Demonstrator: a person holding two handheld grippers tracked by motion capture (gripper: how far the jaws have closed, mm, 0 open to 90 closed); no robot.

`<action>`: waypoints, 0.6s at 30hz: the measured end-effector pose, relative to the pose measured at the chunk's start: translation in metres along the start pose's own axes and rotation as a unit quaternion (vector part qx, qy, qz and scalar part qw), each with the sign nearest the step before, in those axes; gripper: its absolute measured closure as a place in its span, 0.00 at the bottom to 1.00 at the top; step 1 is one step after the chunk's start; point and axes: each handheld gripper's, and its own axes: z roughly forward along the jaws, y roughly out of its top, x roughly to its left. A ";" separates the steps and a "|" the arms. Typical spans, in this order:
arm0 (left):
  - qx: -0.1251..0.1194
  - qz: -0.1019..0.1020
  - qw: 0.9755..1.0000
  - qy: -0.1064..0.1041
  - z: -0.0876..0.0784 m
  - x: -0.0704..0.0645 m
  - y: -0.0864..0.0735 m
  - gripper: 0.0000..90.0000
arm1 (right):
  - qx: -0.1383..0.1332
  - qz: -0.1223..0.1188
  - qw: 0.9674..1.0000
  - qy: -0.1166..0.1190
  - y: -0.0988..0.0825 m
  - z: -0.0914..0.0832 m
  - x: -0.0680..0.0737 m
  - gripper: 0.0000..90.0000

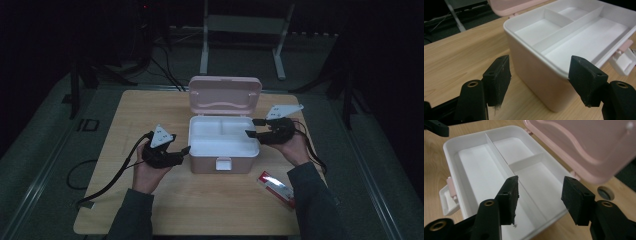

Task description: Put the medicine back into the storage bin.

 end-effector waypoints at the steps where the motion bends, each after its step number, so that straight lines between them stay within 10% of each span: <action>1: -0.001 -0.002 1.000 0.000 -0.002 0.001 -0.002 0.38 | 0.002 -0.008 1.000 0.004 0.002 0.001 0.000 0.54; 18: 0.009 -0.002 1.000 0.006 -0.011 0.009 -0.015 0.38 | 0.067 -0.093 0.992 0.056 0.042 0.032 -0.002 0.62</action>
